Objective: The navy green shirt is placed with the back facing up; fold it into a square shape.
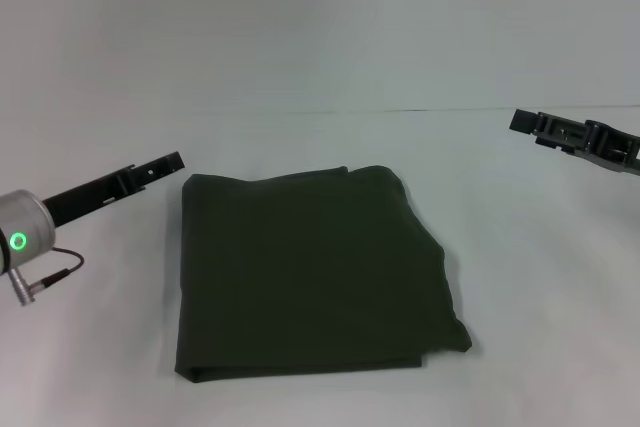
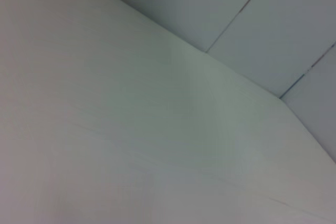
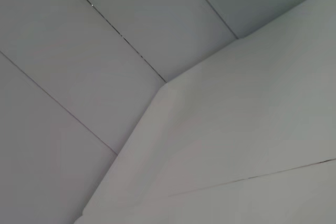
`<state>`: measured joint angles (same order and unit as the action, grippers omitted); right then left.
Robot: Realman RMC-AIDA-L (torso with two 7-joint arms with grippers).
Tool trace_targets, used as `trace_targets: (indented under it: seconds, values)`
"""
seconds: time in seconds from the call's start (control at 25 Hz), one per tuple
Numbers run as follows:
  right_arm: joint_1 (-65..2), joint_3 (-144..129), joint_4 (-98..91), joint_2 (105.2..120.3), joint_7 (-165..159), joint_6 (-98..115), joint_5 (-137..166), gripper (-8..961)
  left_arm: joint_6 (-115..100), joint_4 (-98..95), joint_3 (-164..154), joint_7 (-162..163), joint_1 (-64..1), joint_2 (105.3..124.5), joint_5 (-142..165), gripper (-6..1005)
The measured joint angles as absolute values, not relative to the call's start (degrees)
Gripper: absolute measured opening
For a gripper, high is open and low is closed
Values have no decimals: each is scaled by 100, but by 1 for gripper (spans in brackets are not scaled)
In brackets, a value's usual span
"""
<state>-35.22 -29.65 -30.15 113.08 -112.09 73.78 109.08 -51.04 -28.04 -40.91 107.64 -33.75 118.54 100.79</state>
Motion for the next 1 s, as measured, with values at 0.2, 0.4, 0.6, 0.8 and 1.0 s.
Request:
trace_targets:
  seconds: [0.2,0.4,0.6,0.8,1.0]
  values:
    - [-3532,-3022,-3020,11295,-11253,7352,10911,838,-5064,-2791,-4385,10748,-3388,11938,10081,915]
    - [-3533,-3047,-3020,11293,-11254,7350,10921,838,-4959,-2791,-4580,10741,-3416,12016,10082,915]
    - [-3501,-3058,-3015,11308,-11255,7362,10925,838,-4834,-2779,-4700,10734,-3439,12060,10081,915]
    - [-3476,-3073,-3014,11328,-11255,7350,10925,839,-4732,-2777,-4903,10735,-3475,12092,10081,914]
    - [-3474,-3076,-3014,11337,-11257,7347,10925,839,-4728,-2778,-4956,10744,-3510,12094,10081,914]
